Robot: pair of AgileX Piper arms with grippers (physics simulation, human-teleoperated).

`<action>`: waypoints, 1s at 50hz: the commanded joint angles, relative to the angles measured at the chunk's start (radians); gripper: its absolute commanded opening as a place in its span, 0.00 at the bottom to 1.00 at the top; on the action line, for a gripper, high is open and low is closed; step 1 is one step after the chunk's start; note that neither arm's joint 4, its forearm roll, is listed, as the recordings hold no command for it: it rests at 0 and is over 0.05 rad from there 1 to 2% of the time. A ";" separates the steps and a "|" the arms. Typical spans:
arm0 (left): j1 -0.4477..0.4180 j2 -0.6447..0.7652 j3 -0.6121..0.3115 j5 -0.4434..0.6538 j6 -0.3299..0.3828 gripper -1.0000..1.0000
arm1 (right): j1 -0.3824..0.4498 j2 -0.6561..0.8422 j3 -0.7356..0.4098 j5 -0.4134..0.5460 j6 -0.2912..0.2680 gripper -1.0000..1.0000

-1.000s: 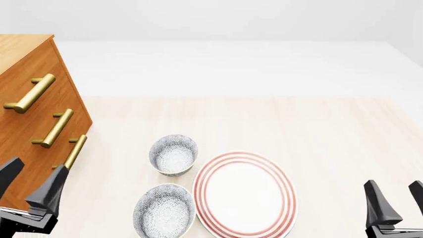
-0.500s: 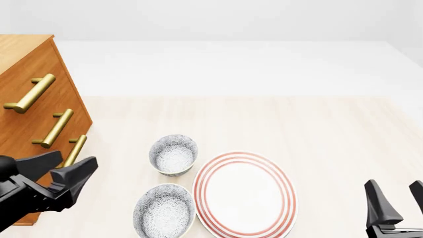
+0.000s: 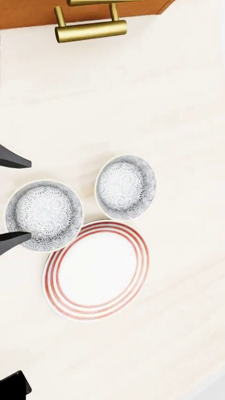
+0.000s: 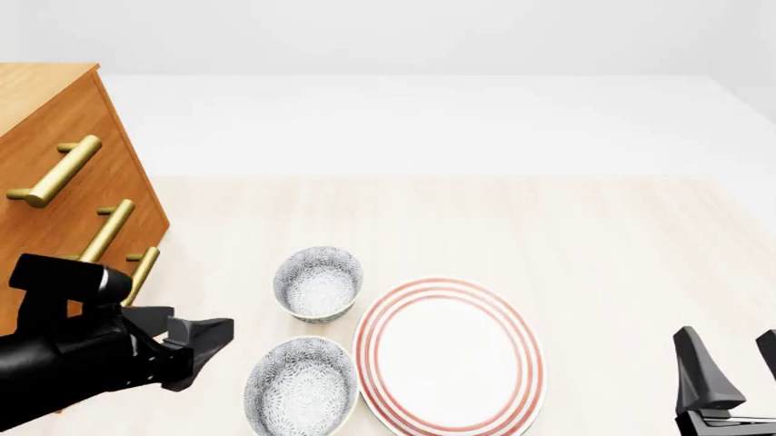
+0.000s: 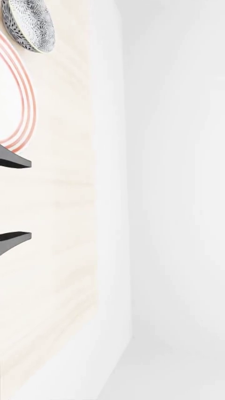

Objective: Stack the bowl in the middle on the bowl at the back.

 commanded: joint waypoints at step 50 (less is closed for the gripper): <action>-0.025 0.403 0.205 -0.354 0.046 1.00 | -0.014 0.001 -0.007 -0.004 0.019 1.00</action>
